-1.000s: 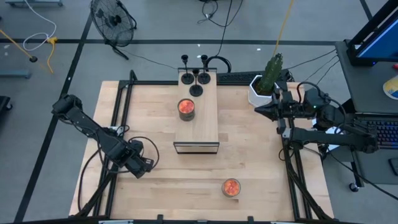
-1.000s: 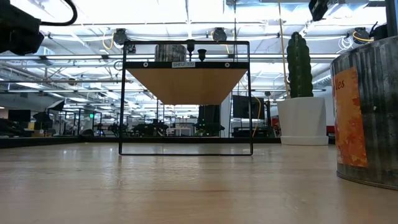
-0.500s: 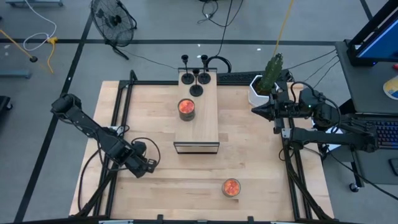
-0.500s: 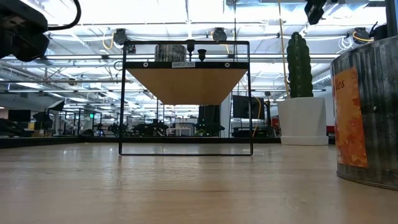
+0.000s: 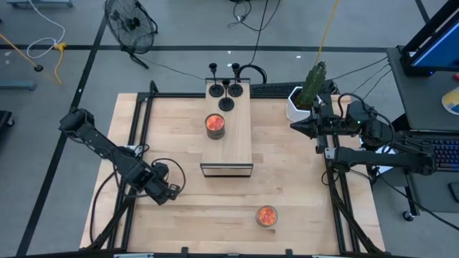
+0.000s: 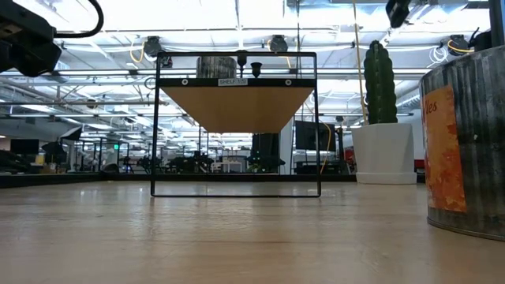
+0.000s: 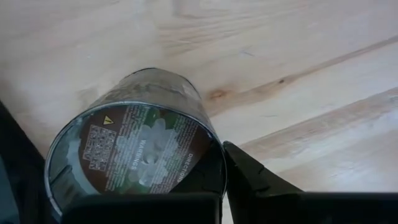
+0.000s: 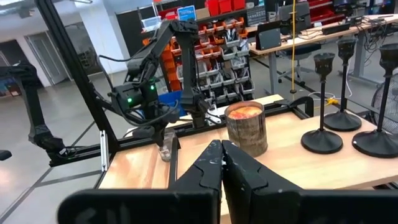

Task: Pick & Place candle stick holders
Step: Put the brown scented candle on the shelf

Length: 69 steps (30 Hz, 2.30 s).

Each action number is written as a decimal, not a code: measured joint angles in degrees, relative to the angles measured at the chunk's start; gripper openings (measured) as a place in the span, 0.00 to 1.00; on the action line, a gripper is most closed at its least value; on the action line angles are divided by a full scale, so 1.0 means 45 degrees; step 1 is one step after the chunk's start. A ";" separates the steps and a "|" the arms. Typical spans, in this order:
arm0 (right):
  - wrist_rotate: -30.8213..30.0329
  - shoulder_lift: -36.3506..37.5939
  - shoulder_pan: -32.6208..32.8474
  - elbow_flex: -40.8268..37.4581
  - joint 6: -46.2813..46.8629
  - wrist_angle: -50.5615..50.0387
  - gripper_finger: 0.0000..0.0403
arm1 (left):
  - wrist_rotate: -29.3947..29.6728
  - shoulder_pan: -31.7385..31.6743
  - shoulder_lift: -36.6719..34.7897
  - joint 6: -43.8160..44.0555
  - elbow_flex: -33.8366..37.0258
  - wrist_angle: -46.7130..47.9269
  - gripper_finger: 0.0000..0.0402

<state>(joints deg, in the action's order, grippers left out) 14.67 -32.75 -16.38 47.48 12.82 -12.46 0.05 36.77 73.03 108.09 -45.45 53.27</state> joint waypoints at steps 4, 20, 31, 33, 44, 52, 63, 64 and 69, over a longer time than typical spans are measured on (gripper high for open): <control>0.0036 0.0000 0.0000 0.0000 0.0000 0.0174 0.00 | -0.0001 0.0000 0.0020 -0.0059 -0.0194 0.0164 0.01; 0.0046 0.0000 -0.0005 0.0000 0.0005 0.0227 0.00 | 0.0101 0.0000 0.0029 -0.0908 -0.2240 0.2034 0.00; 0.0055 0.0000 0.0000 0.0000 0.0005 0.0227 0.00 | 0.0847 -0.0184 0.0019 -0.1572 -0.4975 0.4375 0.00; 0.0055 0.0000 -0.0004 0.0000 0.0005 0.0227 0.00 | 0.1052 -0.0302 0.0019 -0.1851 -0.5492 0.4697 0.00; 0.0055 0.0000 -0.0003 0.0000 0.0005 0.0232 0.00 | 0.1331 -0.1234 0.0015 -0.3805 -0.7583 0.5278 0.00; 0.0050 0.0000 -0.0005 0.0000 0.0002 0.0237 0.00 | 0.1331 -0.1897 0.0029 -0.4936 -0.8710 0.5570 0.00; 0.0050 -0.0005 -0.0003 0.0000 0.0000 0.0237 0.00 | 0.1331 -0.3211 0.0737 -0.7217 -1.0613 0.6120 0.00; 0.0050 -0.0005 -0.0002 0.0000 0.0000 0.0237 0.00 | 0.1329 -0.3387 0.0863 -0.7550 -1.0838 0.6146 0.00; 0.0050 -0.0010 -0.0005 0.0000 0.0000 0.0237 0.00 | 0.1265 -0.4168 0.1720 -0.9020 -1.2044 0.6486 0.00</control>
<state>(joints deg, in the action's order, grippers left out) 14.90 -32.80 -16.40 47.48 12.82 -11.40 5.75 18.02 80.78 67.50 -99.65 82.45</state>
